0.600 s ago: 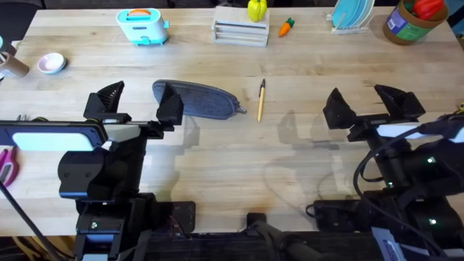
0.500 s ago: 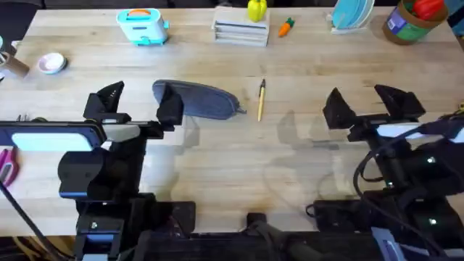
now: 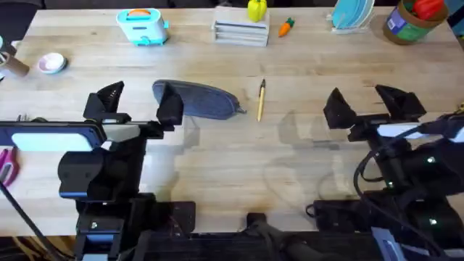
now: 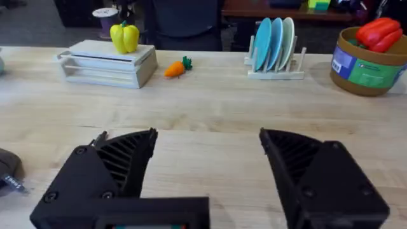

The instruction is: Unzip the bag, pick up the pens from the table one at a time and place them inside, then zip the bag closed.

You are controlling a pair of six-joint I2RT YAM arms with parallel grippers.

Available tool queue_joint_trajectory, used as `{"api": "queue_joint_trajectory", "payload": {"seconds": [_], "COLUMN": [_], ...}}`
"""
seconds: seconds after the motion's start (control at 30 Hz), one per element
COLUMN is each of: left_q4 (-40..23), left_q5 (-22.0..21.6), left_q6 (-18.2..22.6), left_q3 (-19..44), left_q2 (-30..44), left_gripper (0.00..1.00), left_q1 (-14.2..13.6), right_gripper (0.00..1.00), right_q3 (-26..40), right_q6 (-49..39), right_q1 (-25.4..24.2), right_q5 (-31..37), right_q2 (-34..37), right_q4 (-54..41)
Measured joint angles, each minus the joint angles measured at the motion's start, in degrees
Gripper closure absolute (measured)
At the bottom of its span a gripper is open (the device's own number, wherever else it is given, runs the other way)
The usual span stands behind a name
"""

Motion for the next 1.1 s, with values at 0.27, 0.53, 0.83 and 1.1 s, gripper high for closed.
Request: {"api": "queue_joint_trajectory", "payload": {"seconds": [0.27,0.53,0.83,1.1], "left_q4": [-7.76,-20.24,-38.1,-49.25], "left_q5": [1.28,1.14,1.11,1.11], "left_q6": [0.54,7.06,10.97,11.58], "left_q3": [2.67,19.28,43.18,60.95], "left_q2": [0.01,7.28,31.6,49.69], "left_gripper": [0.006,0.009,0.009,0.008], "left_q1": [0.0,0.02,0.02,0.02], "right_gripper": [0.006,0.005,0.006,0.006], "right_q3": [6.15,27.56,51.45,60.66], "right_q6": [0.02,0.04,0.02,0.04], "right_q1": [0.0,0.0,0.0,0.0], "right_q5": [-0.84,-1.66,-3.88,-7.14], "right_q2": [2.76,19.8,43.84,52.2], "right_q4": [-10.88,-24.87,-38.23,-41.24]}}
